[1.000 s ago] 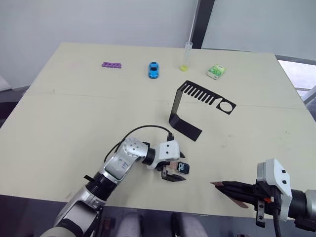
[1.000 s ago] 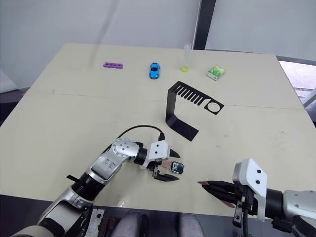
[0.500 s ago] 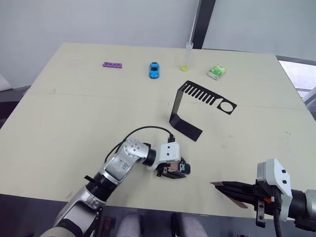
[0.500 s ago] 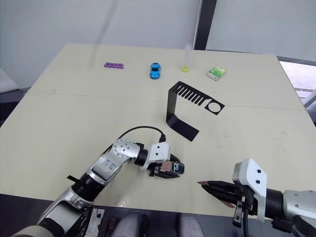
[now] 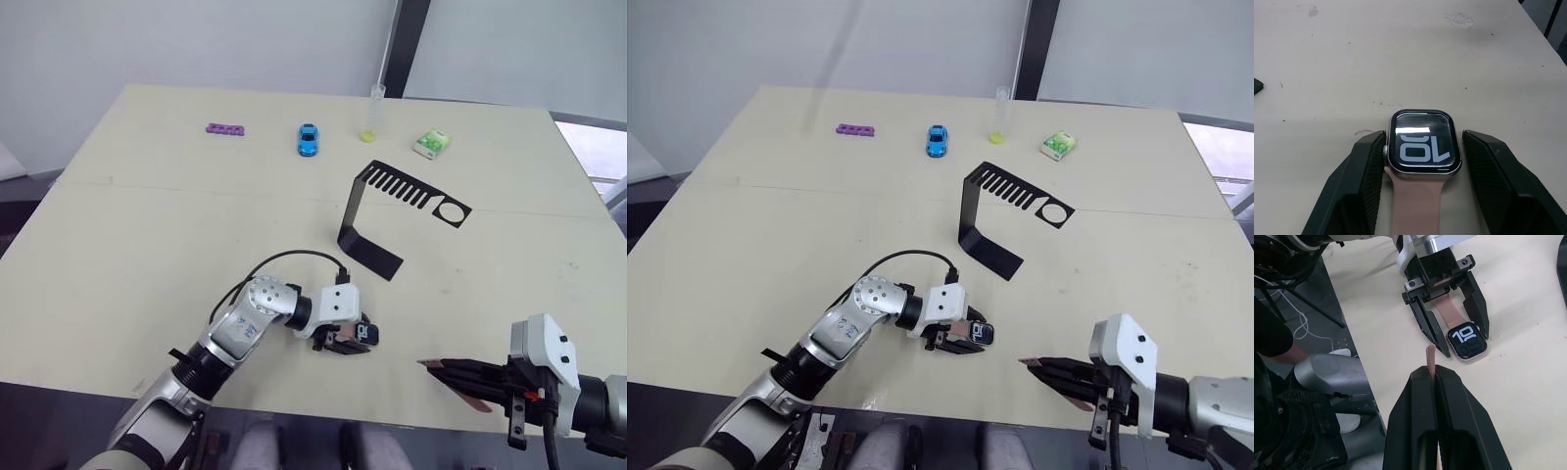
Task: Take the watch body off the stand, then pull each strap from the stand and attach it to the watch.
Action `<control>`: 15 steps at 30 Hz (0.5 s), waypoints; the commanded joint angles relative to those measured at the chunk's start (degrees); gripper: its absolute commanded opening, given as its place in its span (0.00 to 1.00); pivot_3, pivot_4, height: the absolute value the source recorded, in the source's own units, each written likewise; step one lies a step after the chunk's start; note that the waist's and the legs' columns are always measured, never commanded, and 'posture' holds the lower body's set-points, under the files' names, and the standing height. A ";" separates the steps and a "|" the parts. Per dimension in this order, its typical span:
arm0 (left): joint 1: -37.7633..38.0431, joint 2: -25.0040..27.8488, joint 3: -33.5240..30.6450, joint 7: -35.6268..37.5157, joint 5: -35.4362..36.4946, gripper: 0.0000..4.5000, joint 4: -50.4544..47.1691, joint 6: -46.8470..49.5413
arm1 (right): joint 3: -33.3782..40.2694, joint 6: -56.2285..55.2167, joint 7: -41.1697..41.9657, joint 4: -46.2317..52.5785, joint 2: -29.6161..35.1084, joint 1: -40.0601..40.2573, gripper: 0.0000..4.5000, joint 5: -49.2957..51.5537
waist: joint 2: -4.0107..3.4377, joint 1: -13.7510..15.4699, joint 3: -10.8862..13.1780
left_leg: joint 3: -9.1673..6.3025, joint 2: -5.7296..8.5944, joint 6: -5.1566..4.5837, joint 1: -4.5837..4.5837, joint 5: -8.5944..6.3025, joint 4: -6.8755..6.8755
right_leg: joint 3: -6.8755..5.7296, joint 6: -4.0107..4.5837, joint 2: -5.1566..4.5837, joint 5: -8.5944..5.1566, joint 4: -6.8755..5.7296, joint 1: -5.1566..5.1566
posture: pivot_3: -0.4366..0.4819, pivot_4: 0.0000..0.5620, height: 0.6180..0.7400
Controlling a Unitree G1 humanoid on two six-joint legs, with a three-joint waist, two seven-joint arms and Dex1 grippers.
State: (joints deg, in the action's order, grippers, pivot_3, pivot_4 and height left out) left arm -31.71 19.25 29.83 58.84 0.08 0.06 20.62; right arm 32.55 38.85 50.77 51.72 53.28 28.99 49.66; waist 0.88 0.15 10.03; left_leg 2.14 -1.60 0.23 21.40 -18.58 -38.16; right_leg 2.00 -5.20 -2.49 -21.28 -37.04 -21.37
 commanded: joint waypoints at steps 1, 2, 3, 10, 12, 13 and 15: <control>0.34 0.01 0.97 -0.68 -1.22 0.60 0.24 0.58 | 0.43 -0.25 -0.38 0.68 -0.49 -0.15 0.00 0.54 | 0.00 0.02 0.00 | 0.00 0.00 0.00 0.00 0.00 0.00 | 0.00 0.00 0.00 0.00 0.00 0.00 | 0.48 0.27 1.00; 0.25 -0.32 0.95 -0.99 -1.28 0.54 0.62 0.63 | 0.45 -0.26 -0.37 0.65 -0.50 -0.18 0.00 0.47 | 0.00 0.02 0.00 | 0.00 0.00 0.00 0.00 0.00 0.00 | 0.00 0.00 0.00 0.00 -0.01 0.00 | 0.48 0.27 1.00; 0.17 -0.59 0.95 -1.25 -1.34 0.48 0.96 0.61 | 0.42 -0.30 -0.35 0.59 -0.53 -0.20 0.00 0.37 | 0.00 0.03 0.00 | 0.00 0.00 0.00 0.00 0.00 0.00 | 0.00 0.00 0.00 0.00 -0.04 0.00 | 0.48 0.27 1.00; -3.77 -1.85 -2.08 1.27 2.81 0.35 4.56 6.43 | 0.13 -2.43 -0.84 1.64 -0.83 -0.56 0.00 -3.78 | 0.01 0.42 -0.01 | 0.01 0.03 0.00 0.00 0.00 -0.05 | 0.01 -0.01 -0.01 0.01 -0.05 0.02 | 0.48 0.27 1.00; -5.97 -1.99 -3.58 3.51 5.91 0.35 5.83 11.90 | -0.29 -3.58 -1.10 2.07 -0.85 -1.18 0.00 -5.70 | 0.01 0.54 -0.01 | 0.01 0.03 0.00 -0.01 0.00 -0.06 | 0.01 -0.01 0.00 0.01 -0.05 0.01 | 0.48 0.27 1.00; -6.93 -1.89 -4.10 4.67 7.34 0.35 6.32 14.16 | -0.58 -3.99 -1.24 2.23 -0.89 -1.45 0.00 -6.53 | 0.01 0.43 -0.01 | 0.01 0.03 0.00 -0.01 0.00 -0.07 | 0.01 -0.01 0.02 0.01 -0.06 0.01 | 0.48 0.27 1.00; -10.46 -1.80 -6.61 8.04 11.85 0.35 8.92 21.02 | -1.51 -5.87 -1.27 2.93 -0.36 -2.07 0.00 -10.07 | 0.01 0.06 -0.01 | 0.04 0.02 0.03 0.00 0.02 -0.06 | 0.03 -0.01 0.07 0.00 -0.10 -0.05 | 0.48 0.27 1.00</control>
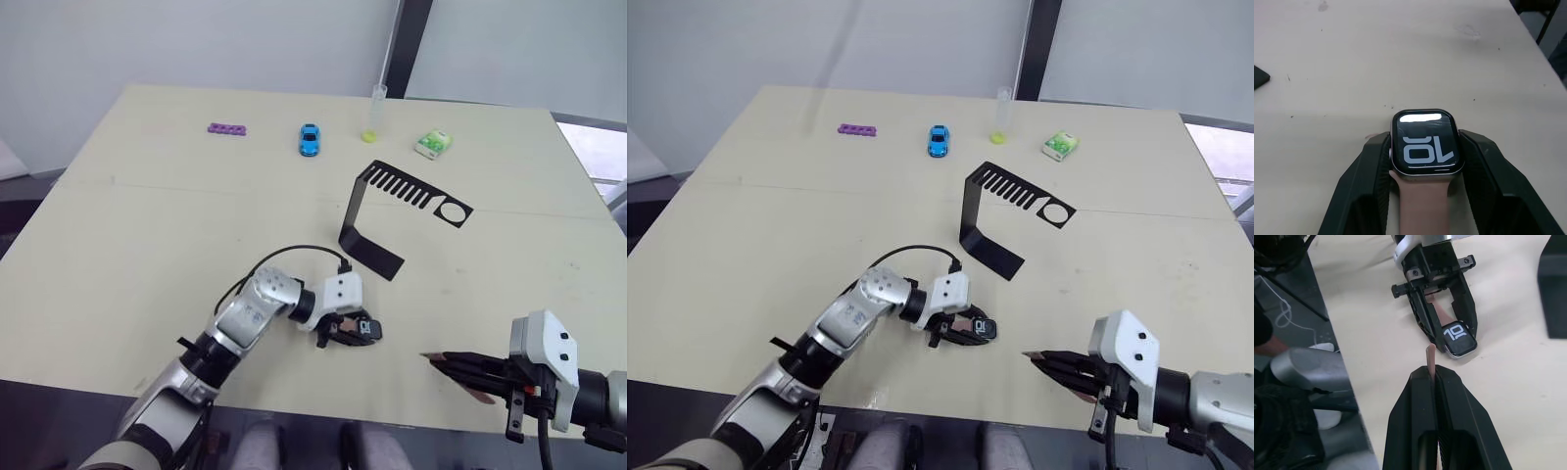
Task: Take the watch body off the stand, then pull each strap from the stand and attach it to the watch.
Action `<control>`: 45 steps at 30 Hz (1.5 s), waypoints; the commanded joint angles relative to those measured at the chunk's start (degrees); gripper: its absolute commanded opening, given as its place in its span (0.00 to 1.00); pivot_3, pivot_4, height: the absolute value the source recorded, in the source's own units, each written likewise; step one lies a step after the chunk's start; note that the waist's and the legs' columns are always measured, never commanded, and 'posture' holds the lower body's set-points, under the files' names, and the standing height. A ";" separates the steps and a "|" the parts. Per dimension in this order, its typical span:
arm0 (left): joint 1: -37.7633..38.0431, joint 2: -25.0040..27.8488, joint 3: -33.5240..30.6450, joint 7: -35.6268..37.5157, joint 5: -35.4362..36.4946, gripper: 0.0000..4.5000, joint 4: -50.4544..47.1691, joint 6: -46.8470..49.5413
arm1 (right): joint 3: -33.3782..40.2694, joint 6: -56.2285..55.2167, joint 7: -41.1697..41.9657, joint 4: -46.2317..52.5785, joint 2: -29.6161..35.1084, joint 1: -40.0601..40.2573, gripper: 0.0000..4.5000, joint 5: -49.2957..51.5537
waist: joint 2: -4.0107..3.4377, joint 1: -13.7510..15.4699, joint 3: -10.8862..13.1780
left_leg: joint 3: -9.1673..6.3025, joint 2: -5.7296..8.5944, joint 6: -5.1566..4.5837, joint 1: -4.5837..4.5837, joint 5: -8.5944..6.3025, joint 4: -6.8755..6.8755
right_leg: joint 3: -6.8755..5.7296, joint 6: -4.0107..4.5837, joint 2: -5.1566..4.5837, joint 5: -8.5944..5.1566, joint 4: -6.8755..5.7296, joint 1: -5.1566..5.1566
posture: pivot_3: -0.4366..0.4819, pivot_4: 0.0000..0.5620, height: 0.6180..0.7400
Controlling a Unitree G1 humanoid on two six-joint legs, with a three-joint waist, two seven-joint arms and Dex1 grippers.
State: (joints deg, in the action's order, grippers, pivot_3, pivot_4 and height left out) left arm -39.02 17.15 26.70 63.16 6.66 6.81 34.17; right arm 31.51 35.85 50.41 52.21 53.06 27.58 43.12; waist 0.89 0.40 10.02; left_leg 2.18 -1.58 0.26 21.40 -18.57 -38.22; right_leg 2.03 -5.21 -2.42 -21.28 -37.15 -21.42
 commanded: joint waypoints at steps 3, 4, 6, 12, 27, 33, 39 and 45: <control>-7.62 0.62 -5.52 7.76 9.24 0.35 6.98 13.82 | -2.57 -6.30 -0.72 2.92 0.48 -1.13 0.00 -9.85 | 0.01 -0.43 0.01 | -0.01 0.00 0.05 0.04 0.03 -0.01 | -0.01 0.00 0.04 0.00 -0.27 -0.08 | 0.48 0.27 1.00; -8.72 0.84 -5.65 8.94 10.11 0.35 8.26 15.24 | -3.69 -7.47 -1.06 2.93 0.59 -1.62 0.00 -12.18 | 0.00 -0.46 0.00 | 0.00 0.01 0.06 0.05 0.03 -0.01 | -0.01 0.00 0.05 0.00 -0.29 -0.09 | 0.48 0.27 1.00; -10.41 0.92 -5.97 10.25 11.56 0.35 10.03 17.98 | -5.90 -9.64 -1.63 2.76 0.62 -2.73 0.00 -16.29 | 0.00 -0.45 0.00 | 0.00 0.02 0.06 0.04 0.03 -0.01 | 0.00 0.00 0.05 0.00 -0.28 -0.09 | 0.48 0.27 1.00; -12.99 0.73 -7.12 11.86 15.94 0.35 11.17 25.73 | -13.20 -14.12 -4.76 2.53 0.20 -8.14 0.00 -26.62 | 0.00 -0.52 0.01 | -0.01 0.02 0.09 0.05 0.05 -0.02 | 0.01 0.00 0.03 -0.01 -0.31 -0.12 | 0.48 0.27 1.00; -15.82 -1.62 -10.75 7.57 20.70 0.35 13.40 33.31 | -22.01 -13.63 -8.11 -0.04 -2.14 -16.89 0.00 -34.69 | 0.00 -0.53 0.01 | -0.01 0.02 0.14 0.04 0.08 -0.07 | 0.01 0.00 0.01 -0.01 -0.41 -0.15 | 0.48 0.27 1.00; -16.01 -1.90 -11.06 6.90 21.45 0.35 13.37 33.38 | -22.82 -12.04 -8.69 -0.31 -3.50 -18.62 0.00 -34.39 | 0.00 -0.51 0.01 | -0.01 0.03 0.14 0.04 0.08 -0.09 | 0.00 0.00 0.00 -0.01 -0.46 -0.16 | 0.48 0.27 1.00; -16.13 -1.90 -11.10 6.43 22.22 0.35 13.28 33.51 | -23.33 -10.68 -8.48 -0.14 -4.02 -19.85 0.00 -34.43 | 0.00 -0.55 0.01 | -0.01 0.03 0.14 0.04 0.08 -0.09 | 0.01 0.00 0.00 -0.01 -0.47 -0.16 | 0.48 0.27 1.00; -16.09 -1.89 -11.12 6.19 22.70 0.35 13.09 33.59 | -23.61 -9.79 -8.56 -0.14 -4.32 -20.47 0.00 -34.45 | 0.00 -0.53 0.01 | -0.01 0.03 0.14 0.04 0.08 -0.09 | 0.01 0.00 -0.01 -0.01 -0.48 -0.17 | 0.48 0.27 1.00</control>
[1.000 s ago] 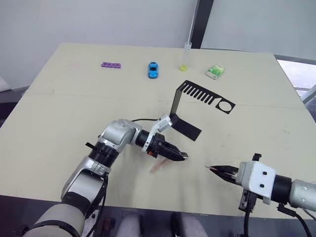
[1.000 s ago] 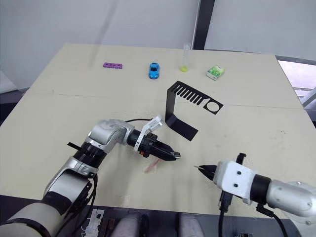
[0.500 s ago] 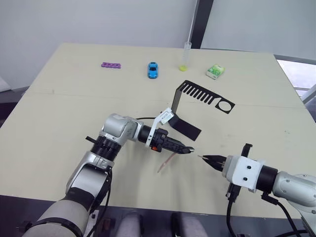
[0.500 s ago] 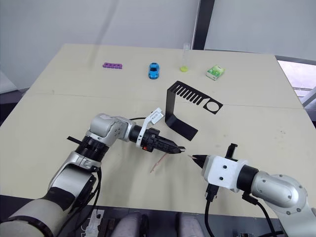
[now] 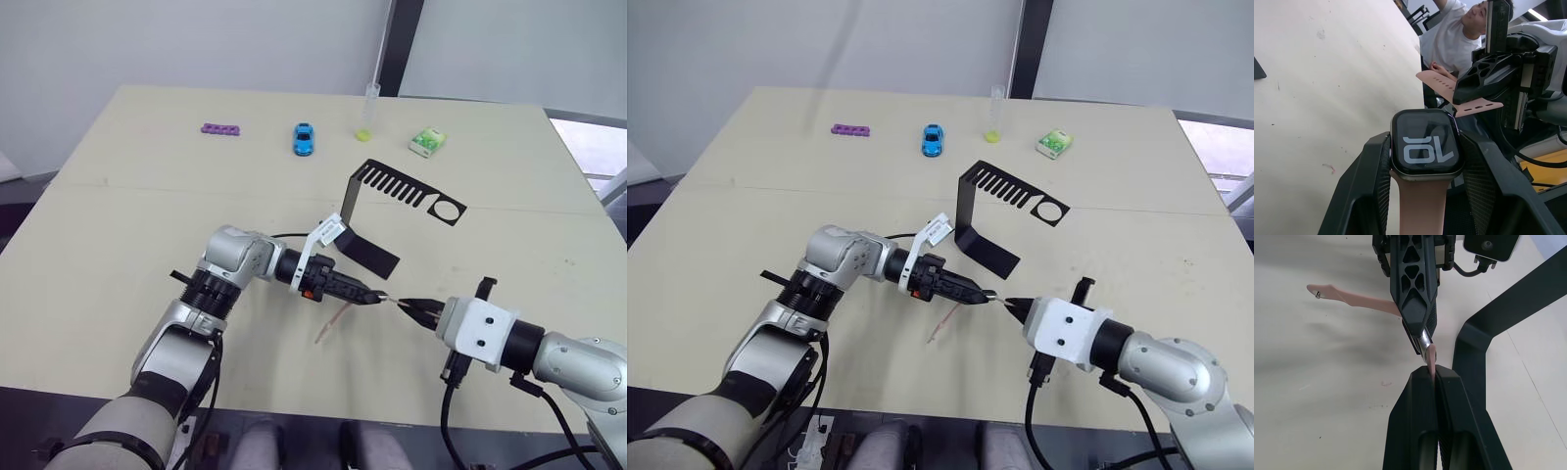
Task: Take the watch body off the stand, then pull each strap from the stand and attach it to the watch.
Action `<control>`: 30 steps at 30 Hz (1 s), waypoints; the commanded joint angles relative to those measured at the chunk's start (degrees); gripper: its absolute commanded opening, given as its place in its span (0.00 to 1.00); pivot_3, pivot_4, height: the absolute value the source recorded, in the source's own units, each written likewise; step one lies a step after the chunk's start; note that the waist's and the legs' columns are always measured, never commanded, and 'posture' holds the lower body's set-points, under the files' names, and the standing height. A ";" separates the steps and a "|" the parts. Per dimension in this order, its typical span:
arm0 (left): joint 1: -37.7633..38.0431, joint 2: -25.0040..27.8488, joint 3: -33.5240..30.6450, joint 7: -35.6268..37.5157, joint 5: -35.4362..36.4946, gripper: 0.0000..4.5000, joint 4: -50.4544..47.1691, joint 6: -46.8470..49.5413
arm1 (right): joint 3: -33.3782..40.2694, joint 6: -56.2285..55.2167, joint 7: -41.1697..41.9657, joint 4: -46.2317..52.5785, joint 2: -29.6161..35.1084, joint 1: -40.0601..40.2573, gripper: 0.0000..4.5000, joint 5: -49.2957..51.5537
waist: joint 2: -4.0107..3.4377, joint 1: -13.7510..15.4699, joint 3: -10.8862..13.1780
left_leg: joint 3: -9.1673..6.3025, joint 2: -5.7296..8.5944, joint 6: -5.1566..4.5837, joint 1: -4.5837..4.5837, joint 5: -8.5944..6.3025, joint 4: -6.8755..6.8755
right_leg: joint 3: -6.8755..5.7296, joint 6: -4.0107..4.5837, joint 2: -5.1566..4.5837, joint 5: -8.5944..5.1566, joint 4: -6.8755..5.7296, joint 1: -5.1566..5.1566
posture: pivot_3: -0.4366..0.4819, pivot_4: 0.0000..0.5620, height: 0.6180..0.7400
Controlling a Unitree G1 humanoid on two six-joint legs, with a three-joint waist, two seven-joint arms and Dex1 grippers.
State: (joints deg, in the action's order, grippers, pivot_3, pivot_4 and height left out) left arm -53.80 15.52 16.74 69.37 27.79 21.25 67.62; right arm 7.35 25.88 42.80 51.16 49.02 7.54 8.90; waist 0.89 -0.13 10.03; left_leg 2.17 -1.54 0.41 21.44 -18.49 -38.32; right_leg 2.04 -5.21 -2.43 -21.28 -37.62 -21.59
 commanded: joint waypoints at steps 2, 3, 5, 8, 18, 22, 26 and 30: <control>-1.29 -0.29 -1.24 -0.10 1.69 0.35 -1.41 0.15 | 0.52 0.37 -0.80 0.88 -0.18 -0.43 0.00 -0.40 | 0.00 -0.02 0.00 | 0.00 0.00 0.00 0.00 0.00 0.00 | 0.00 0.00 0.00 0.00 -0.01 0.00 | 0.48 0.27 1.00; -1.28 -0.30 -1.28 -0.13 1.75 0.35 -1.44 0.16 | 0.49 0.40 -0.71 0.82 -0.09 -0.40 0.00 -0.51 | 0.00 -0.02 0.00 | 0.00 0.00 0.00 0.00 0.00 0.00 | 0.00 0.00 0.00 0.00 -0.01 0.00 | 0.48 0.27 1.00; -1.26 -0.33 -1.35 -0.19 1.93 0.35 -1.54 0.22 | 0.49 0.37 -0.61 0.68 0.01 -0.36 0.00 -0.63 | 0.00 -0.02 0.00 | 0.00 0.00 0.00 0.00 0.00 0.00 | 0.00 0.00 0.00 0.00 -0.01 0.00 | 0.48 0.27 1.00; -1.24 -0.39 -1.50 -0.31 2.25 0.35 -1.70 0.42 | 0.50 0.33 -0.63 0.53 0.01 -0.34 0.00 -0.73 | 0.00 -0.01 0.00 | 0.00 0.00 0.00 0.00 0.00 0.00 | 0.00 0.00 0.00 0.00 -0.01 0.00 | 0.48 0.27 1.00; -1.33 -0.66 -1.75 -1.14 3.64 0.35 -2.71 1.61 | 0.18 1.11 -0.80 0.84 -0.29 -0.70 0.00 -0.85 | 0.00 0.00 0.00 | 0.00 0.00 0.00 0.00 0.00 0.00 | 0.00 0.00 0.00 0.00 -0.02 0.00 | 0.48 0.27 1.00; -1.39 -0.77 -1.86 -1.33 3.90 0.35 -2.70 1.83 | -0.03 1.59 -0.88 1.17 -0.39 -1.07 0.00 -0.77 | 0.00 -0.05 0.00 | 0.00 0.00 0.00 0.00 0.00 0.00 | 0.00 0.00 0.00 0.00 -0.02 0.00 | 0.48 0.27 1.00; -1.32 -0.85 -1.94 -1.43 4.12 0.35 -2.73 1.96 | 0.09 2.00 -0.93 1.38 -0.53 -1.41 0.00 -0.56 | 0.00 -0.04 0.00 | 0.00 0.00 0.00 0.00 0.00 -0.01 | 0.00 0.00 0.00 0.00 -0.02 -0.01 | 0.48 0.27 1.00; -1.25 -1.04 -2.23 -1.71 4.27 0.35 -2.71 2.14 | 0.09 2.24 -0.81 1.50 -0.53 -1.59 0.00 -0.51 | 0.00 -0.01 0.00 | 0.00 0.00 0.00 0.00 0.00 -0.01 | 0.00 0.00 0.00 0.00 -0.02 -0.01 | 0.48 0.27 1.00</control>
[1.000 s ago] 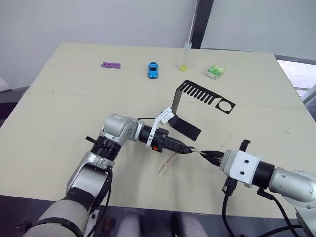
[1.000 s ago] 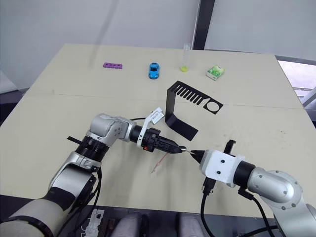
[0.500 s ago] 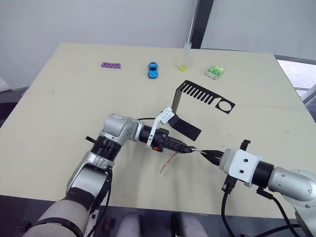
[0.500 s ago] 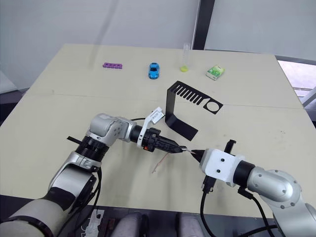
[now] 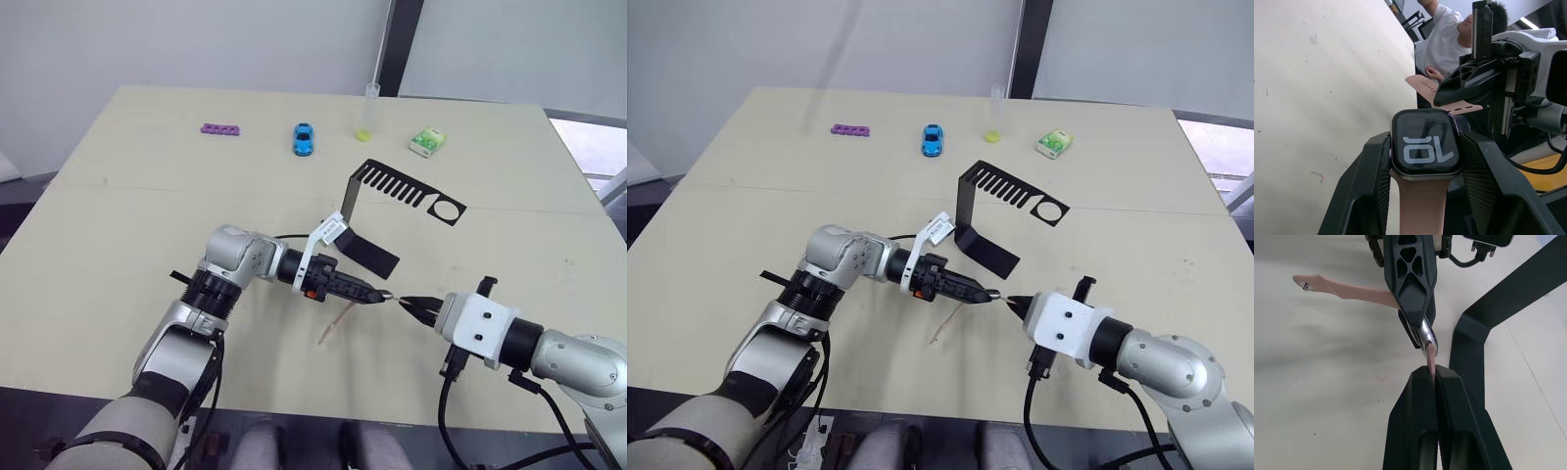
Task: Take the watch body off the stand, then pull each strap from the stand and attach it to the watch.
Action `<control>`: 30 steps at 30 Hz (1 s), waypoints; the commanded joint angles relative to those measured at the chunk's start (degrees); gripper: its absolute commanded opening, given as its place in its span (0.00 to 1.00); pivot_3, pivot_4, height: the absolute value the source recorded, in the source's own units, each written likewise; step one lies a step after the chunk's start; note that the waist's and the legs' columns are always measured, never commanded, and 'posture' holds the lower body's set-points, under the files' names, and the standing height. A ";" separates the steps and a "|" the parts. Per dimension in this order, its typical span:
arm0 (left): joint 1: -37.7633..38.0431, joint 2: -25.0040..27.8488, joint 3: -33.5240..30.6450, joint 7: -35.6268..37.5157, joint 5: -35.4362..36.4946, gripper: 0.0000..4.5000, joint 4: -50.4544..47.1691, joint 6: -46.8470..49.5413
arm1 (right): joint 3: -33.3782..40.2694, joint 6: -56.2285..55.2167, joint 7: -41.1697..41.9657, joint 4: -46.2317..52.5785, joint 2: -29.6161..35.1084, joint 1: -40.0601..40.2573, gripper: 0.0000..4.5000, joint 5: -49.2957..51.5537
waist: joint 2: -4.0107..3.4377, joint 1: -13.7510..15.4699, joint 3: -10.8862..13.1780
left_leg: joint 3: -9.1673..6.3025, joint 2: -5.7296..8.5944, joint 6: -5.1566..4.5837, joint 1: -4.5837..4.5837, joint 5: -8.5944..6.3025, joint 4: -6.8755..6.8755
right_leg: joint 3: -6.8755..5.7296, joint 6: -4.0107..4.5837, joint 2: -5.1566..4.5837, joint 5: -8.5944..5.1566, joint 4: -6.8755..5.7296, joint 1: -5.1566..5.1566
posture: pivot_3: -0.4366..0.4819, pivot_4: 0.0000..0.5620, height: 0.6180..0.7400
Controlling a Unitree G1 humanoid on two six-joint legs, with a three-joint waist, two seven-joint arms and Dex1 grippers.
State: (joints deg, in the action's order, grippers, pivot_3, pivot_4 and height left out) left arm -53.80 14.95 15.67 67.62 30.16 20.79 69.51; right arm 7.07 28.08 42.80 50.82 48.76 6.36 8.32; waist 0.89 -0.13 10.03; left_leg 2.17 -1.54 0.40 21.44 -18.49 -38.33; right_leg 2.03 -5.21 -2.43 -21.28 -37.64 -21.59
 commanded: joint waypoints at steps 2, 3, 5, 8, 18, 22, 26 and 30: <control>-1.19 -0.64 -1.41 -0.24 2.02 0.35 -2.21 0.47 | 0.29 0.31 -0.81 2.01 -0.23 -0.69 0.00 0.14 | 0.00 -0.02 0.00 | 0.00 0.00 0.00 0.00 0.00 0.00 | 0.00 0.00 0.00 0.00 0.00 0.00 | 0.48 0.27 1.00; -1.12 -0.74 -1.49 -0.41 2.10 0.35 -2.24 0.57 | 0.24 0.50 -0.80 2.11 -0.21 -0.89 0.00 0.21 | 0.00 -0.02 0.00 | 0.00 0.00 0.00 0.00 0.00 0.00 | 0.00 0.00 0.00 0.00 0.00 0.00 | 0.48 0.27 1.00; -0.85 -0.94 -1.53 -0.75 2.14 0.35 -2.47 0.65 | 0.16 0.78 -0.76 2.24 -0.15 -1.25 0.00 0.24 | 0.00 -0.02 0.00 | 0.00 0.00 0.00 0.00 0.00 -0.01 | 0.00 0.00 0.00 0.00 -0.01 0.00 | 0.48 0.27 1.00; -0.64 -1.15 -1.74 -1.06 2.20 0.35 -2.64 0.85 | -0.05 1.03 -0.73 2.31 -0.12 -1.73 0.00 0.22 | 0.00 -0.01 0.00 | 0.00 0.00 0.00 0.00 0.00 -0.01 | 0.00 0.00 0.00 0.00 -0.01 0.00 | 0.48 0.27 1.00; -0.74 -1.52 -2.12 -1.56 2.50 0.35 -2.49 1.10 | -0.61 2.13 -0.61 2.77 -0.04 -2.52 0.00 0.35 | 0.00 -0.02 0.00 | 0.00 0.00 0.00 0.00 0.00 -0.01 | 0.00 0.00 0.00 0.00 -0.02 -0.01 | 0.48 0.27 1.00; -0.66 -1.65 -2.14 -1.62 2.58 0.35 -2.70 1.19 | -0.73 2.47 -0.57 2.86 0.07 -2.74 0.00 0.33 | 0.00 -0.02 0.00 | 0.00 0.00 0.00 0.00 0.00 -0.01 | 0.00 0.00 0.00 0.00 -0.02 -0.01 | 0.48 0.27 1.00; -0.68 -2.01 -2.41 -1.89 2.80 0.35 -2.94 1.50 | -1.01 2.75 -0.53 2.88 0.29 -3.02 0.00 0.01 | 0.00 -0.02 0.00 | 0.00 0.00 0.00 0.00 0.00 -0.01 | 0.00 0.00 0.00 0.00 -0.02 -0.01 | 0.48 0.27 1.00; -0.65 -2.20 -2.64 -2.37 3.13 0.35 -3.06 1.66 | -1.65 2.63 -0.51 2.68 0.60 -3.60 0.00 -0.61 | 0.00 -0.03 0.00 | 0.00 0.00 0.00 0.00 0.00 -0.01 | 0.00 0.00 0.00 0.00 -0.02 -0.01 | 0.48 0.27 1.00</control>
State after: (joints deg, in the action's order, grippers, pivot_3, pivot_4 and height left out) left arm -53.80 13.82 13.85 65.05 31.25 20.58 70.95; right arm 5.79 31.37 42.80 51.34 49.03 3.48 8.04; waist 0.89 -0.16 10.03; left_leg 2.17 -1.54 0.41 21.44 -18.49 -38.34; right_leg 2.03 -5.21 -2.43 -21.28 -37.66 -21.60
